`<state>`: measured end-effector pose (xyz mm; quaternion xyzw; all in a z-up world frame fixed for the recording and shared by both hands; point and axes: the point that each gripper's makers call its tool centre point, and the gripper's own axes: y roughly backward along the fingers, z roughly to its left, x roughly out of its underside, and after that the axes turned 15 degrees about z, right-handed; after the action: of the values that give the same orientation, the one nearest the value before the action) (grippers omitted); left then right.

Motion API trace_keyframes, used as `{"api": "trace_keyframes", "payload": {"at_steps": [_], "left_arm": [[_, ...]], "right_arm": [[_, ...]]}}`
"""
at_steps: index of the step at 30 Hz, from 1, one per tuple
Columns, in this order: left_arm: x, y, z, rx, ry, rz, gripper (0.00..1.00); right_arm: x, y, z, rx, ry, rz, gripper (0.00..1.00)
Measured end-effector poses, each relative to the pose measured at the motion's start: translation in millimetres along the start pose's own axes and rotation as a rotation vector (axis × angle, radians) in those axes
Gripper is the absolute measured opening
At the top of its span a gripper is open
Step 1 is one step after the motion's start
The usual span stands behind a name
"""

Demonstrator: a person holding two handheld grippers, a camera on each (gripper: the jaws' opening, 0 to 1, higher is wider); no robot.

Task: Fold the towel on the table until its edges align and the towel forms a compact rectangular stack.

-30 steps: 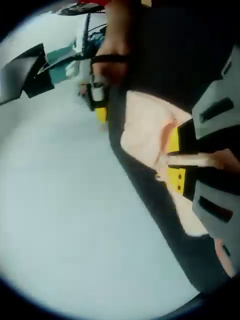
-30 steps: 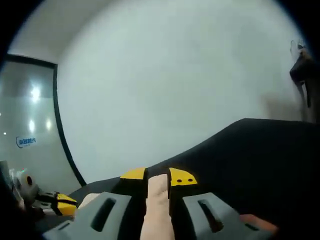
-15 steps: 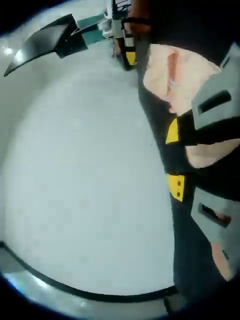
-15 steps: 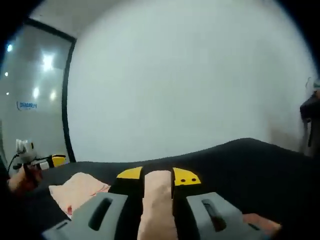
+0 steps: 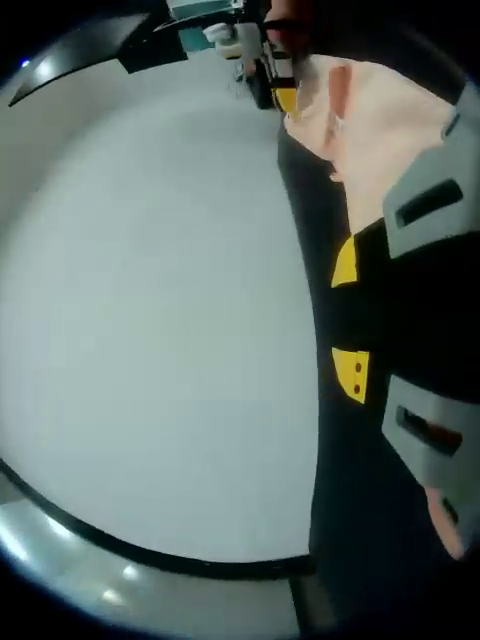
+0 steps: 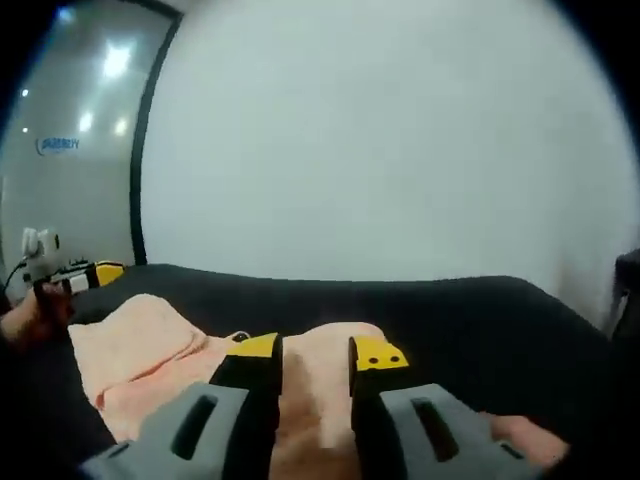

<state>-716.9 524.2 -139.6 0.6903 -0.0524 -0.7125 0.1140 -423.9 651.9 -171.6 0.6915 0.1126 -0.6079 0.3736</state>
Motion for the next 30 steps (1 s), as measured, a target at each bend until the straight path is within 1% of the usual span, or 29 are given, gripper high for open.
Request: {"api": "trace_keyframes", "payload": {"at_steps": [1,2,3,4,5,6,7,8,9,10,11,12,14,15,16,17,18,20,21,22,23,25,26,27,28,29,30], "left_arm": [[0.0,-3.2,-0.6,0.003,-0.008,0.006,0.22],[2.2,-4.9,-0.7,-0.001,-0.019,0.019,0.22],[4.1,-3.5,-6.2,0.001,-0.036,0.029,0.22],[4.6,-4.2,-8.2,0.005,-0.044,0.033,0.22],[5.0,-4.8,-9.8,0.009,-0.048,0.035,0.22],[5.1,-7.8,-10.6,0.016,-0.051,0.037,0.22],[5.4,-10.6,-10.5,0.018,-0.058,0.04,0.22],[5.7,-10.8,-12.0,0.022,-0.066,0.043,0.22],[6.0,-10.5,-12.5,0.023,-0.073,0.046,0.22],[6.4,-11.1,-12.3,0.02,-0.079,0.05,0.22],[7.1,-10.2,-10.4,0.017,-0.081,0.054,0.22],[7.1,-10.6,-10.3,0.016,-0.082,0.056,0.22],[8.2,-7.8,-11.5,0.005,-0.087,0.058,0.22],[8.1,-9.7,-13.6,0.01,-0.095,0.062,0.22],[8.9,-10.5,-14.7,0.009,-0.102,0.068,0.22],[10.8,-8.7,-19.4,0.015,-0.11,0.076,0.22],[11.9,-8.9,-21.5,0.017,-0.117,0.082,0.22],[11.5,-10.5,-26.1,0.032,-0.128,0.087,0.22],[12.4,-9.2,-25.0,0.033,-0.132,0.09,0.22],[13.3,-8.4,-25.9,0.043,-0.131,0.093,0.22],[13.9,-7.5,-26.8,0.049,-0.126,0.095,0.22],[14.3,-3.3,-22.8,0.048,-0.104,0.092,0.22],[12.9,-0.9,-20.9,0.045,-0.087,0.085,0.22],[11.4,2.5,-19.6,0.042,-0.07,0.077,0.22],[10.3,3.6,-18.3,0.04,-0.061,0.071,0.22],[9.2,4.4,-16.1,0.038,-0.048,0.065,0.22],[8.6,5.3,-14.4,0.036,-0.037,0.062,0.22]], "right_arm": [[6.1,-5.6,-0.4,0.002,-0.004,0.027,0.24],[16.0,-12.7,-2.5,0.001,-0.029,0.075,0.23],[28.2,-17.8,-1.9,-0.018,-0.074,0.131,0.2],[37.7,-21.7,0.5,-0.046,-0.107,0.165,0.19],[33.3,-21.9,-1.1,-0.031,-0.064,0.137,0.19],[29.3,-19.8,1.1,-0.031,-0.029,0.137,0.19],[25.2,-18.2,3.3,-0.042,0.028,0.117,0.22],[24.1,-8.2,4.1,-0.044,0.012,0.118,0.27],[17.9,3.2,0.2,-0.049,-0.051,0.108,0.3],[7.4,22.4,-11.5,-0.034,-0.18,0.073,0.31],[2.6,41.3,-20.2,-0.027,-0.277,0.041,0.28],[5.1,57.6,-28.1,-0.017,-0.385,0.035,0.27],[30.5,87.8,-44.9,0.059,-0.538,0.081,0.28],[42.5,99.5,-52.4,0.086,-0.626,0.083,0.28],[49.5,104.6,-54.6,0.089,-0.69,0.078,0.28],[62.1,110.3,-53.7,0.084,-0.77,0.097,0.28],[76.1,112.5,-50.4,0.073,-0.853,0.13,0.28],[81.7,108.9,-44.6,0.054,-0.921,0.139,0.3],[89.3,104.2,-42.2,0.073,-0.961,0.159,0.32],[86.5,103.8,-43.0,0.08,-0.966,0.132,0.31],[87.8,106.3,-44.1,0.112,-1.016,0.136,0.3],[84.5,98.8,-34.0,0.09,-1.036,0.14,0.31],[83.7,94.4,-29.4,0.095,-1.03,0.142,0.29],[85.8,93.4,-32.4,0.148,-0.97,0.15,0.27],[86.6,91.4,-31.7,0.177,-0.923,0.159,0.26],[85.6,88.8,-30.5,0.179,-0.892,0.161,0.24],[82.5,84.8,-25.8,0.152,-0.853,0.155,0.23]]}}
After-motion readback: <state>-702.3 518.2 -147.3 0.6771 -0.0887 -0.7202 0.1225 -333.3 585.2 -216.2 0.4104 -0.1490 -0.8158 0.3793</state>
